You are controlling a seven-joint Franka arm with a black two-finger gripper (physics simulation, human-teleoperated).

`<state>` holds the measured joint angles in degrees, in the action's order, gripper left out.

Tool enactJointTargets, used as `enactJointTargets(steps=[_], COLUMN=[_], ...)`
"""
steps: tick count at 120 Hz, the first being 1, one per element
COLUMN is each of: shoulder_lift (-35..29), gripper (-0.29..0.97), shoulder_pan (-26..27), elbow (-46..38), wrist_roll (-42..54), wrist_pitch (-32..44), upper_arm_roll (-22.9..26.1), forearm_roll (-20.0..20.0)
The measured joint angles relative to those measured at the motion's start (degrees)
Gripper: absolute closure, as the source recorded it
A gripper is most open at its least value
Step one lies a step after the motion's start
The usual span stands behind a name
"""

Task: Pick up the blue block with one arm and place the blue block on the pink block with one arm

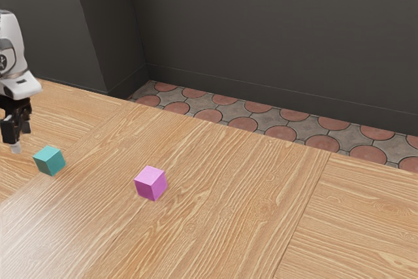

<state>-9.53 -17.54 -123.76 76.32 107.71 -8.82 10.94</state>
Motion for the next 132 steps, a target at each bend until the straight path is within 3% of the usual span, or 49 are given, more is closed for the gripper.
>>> enactJointTargets(steps=[21, 39, 71, 132], shoulder_lift=[5.6, 12.4, 17.2, 23.3], gripper=[0.00, 0.00, 0.00, 0.00], shoulder_pan=[-4.2, -4.8, -7.3, -9.9], elbow=[0.0, 1.3, 3.5, 6.1], wrist_roll=[16.7, 28.5, 41.6, 50.5], wrist_pitch=[9.4, 14.7, 20.2, 25.6], upper_arm_roll=[0.0, 0.0, 0.0, 0.0], forearm_roll=[-8.2, -11.1, -11.9, -11.4])
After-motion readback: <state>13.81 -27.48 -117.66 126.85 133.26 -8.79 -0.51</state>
